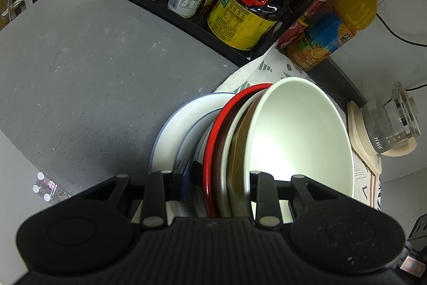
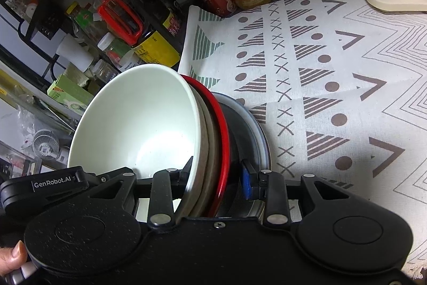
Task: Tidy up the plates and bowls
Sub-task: 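Carry the bowl stack over the plates and lower it onto them, then open both grippers and pull them back from the stack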
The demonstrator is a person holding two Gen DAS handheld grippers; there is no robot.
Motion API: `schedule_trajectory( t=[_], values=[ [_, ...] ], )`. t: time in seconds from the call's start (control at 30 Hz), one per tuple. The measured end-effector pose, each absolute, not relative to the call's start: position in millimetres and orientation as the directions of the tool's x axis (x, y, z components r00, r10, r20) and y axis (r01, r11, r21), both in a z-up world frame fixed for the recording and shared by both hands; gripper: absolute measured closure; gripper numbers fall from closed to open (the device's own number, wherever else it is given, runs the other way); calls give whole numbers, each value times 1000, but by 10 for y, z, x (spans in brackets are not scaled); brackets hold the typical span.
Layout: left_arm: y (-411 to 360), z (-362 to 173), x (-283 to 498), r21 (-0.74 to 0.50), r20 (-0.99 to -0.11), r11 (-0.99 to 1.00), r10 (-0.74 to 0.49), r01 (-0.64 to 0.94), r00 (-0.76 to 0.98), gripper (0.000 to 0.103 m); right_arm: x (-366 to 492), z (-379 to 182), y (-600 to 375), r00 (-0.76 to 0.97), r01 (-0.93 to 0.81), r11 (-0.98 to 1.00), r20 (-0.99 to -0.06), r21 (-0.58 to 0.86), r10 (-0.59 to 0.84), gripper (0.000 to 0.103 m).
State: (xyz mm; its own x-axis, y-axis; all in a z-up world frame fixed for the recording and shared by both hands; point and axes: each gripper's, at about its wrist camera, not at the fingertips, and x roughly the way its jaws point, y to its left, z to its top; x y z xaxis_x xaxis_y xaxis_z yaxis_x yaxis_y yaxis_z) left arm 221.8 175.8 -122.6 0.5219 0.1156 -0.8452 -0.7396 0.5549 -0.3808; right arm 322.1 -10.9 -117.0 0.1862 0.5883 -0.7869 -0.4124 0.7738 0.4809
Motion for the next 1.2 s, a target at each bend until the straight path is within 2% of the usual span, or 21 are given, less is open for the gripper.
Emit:
schedule_trajectory(
  t=[0.1,0.27,0.37,0.57,0.63,0.7,0.73,1.0,1.2],
  values=[
    [1778,-1252,2228,-371,-861,542,103,-754,498,74,3245,-1148,-113,179,-404,759,-770,510,612,60],
    [1760,-1146,2211,-359,-851,564,129,-743,509,70,3247,-1012,-137,222,-412,774,-770,481,598,58],
    [1763,-1073,2188,-359,-845,570,138,-739,517,66,3230,-949,-193,257,-395,793,-773,465,581,48],
    [1719,-956,2108,-347,-834,590,161,-729,527,46,3103,-815,-327,332,-370,826,-770,426,546,25],
    [1691,-913,2088,-341,-829,601,170,-723,532,38,3041,-760,-390,368,-352,842,-766,409,526,17],
    [1664,-860,2072,-332,-825,613,180,-717,535,25,2982,-698,-471,408,-333,856,-759,394,508,9],
    [1652,-831,2072,-324,-824,618,188,-716,535,22,2954,-664,-515,429,-325,863,-753,387,499,7],
    [1496,-632,2112,-285,-790,702,213,-652,575,19,2813,-426,-908,580,-254,911,-702,326,413,0],
    [1394,-523,2117,-293,-759,731,214,-616,615,19,2705,-312,-1112,671,-214,942,-661,259,335,0]
  ],
)
